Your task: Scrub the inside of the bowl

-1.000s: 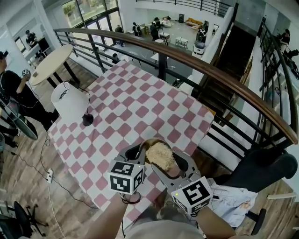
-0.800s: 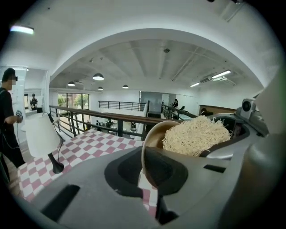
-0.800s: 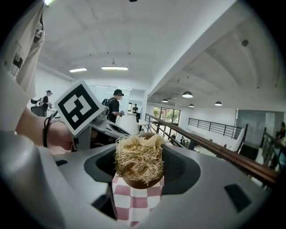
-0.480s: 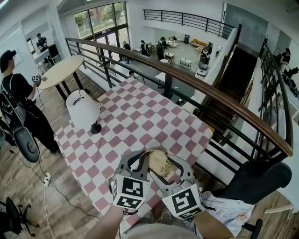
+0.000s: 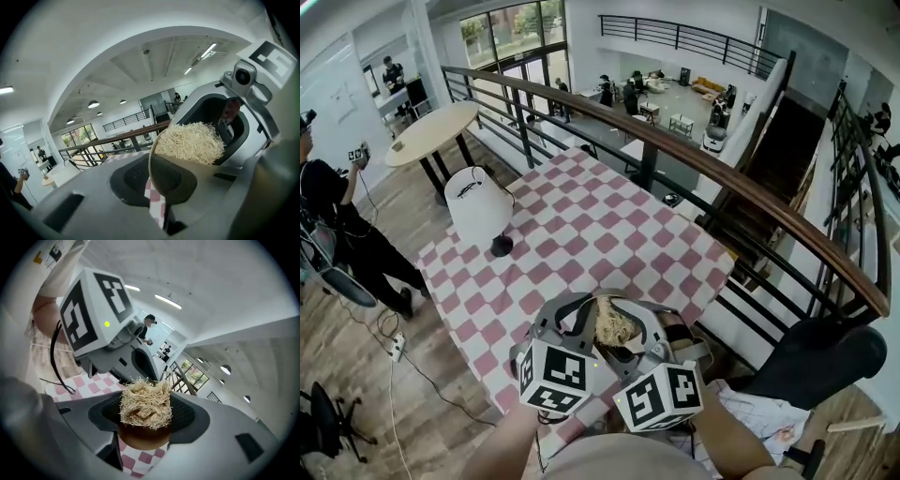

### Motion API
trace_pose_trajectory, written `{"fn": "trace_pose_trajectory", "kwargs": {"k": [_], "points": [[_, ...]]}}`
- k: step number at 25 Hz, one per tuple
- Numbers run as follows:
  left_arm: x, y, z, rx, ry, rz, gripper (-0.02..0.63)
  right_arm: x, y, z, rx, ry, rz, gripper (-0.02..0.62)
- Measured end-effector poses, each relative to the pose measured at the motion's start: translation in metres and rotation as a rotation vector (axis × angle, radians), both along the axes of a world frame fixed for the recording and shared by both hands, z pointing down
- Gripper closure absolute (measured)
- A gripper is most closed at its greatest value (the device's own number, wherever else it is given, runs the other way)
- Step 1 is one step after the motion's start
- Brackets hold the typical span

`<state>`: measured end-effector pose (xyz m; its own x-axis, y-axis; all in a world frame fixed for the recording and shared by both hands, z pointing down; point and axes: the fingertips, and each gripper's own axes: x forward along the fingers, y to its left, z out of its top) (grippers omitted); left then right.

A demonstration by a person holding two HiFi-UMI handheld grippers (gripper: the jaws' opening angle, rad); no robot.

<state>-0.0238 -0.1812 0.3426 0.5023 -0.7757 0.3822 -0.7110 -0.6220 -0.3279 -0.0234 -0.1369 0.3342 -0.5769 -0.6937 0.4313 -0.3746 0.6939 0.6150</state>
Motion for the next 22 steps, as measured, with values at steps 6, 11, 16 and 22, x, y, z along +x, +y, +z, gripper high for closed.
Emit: {"fn": "trace_pose_trajectory", "kwargs": {"k": [6,11,16,22], "points": [[-0.003,-0.002,0.005,-0.048,0.021,-0.033,0.586,0.0,-0.005,0.007,0.008,0.067,0.018,0.334],[0.002,-0.004,0.006,-0.037,-0.003,-0.027,0.584,0.008,-0.011,0.011,-0.024,0.032,0.093,0.334],[-0.005,-0.001,-0.003,0.004,0.05,-0.059,0.584,0.025,-0.01,0.013,-0.039,0.028,0.145,0.336],[-0.006,0.003,-0.022,0.054,0.142,-0.039,0.583,0.03,0.001,0.016,-0.073,0.002,0.169,0.336]]}}
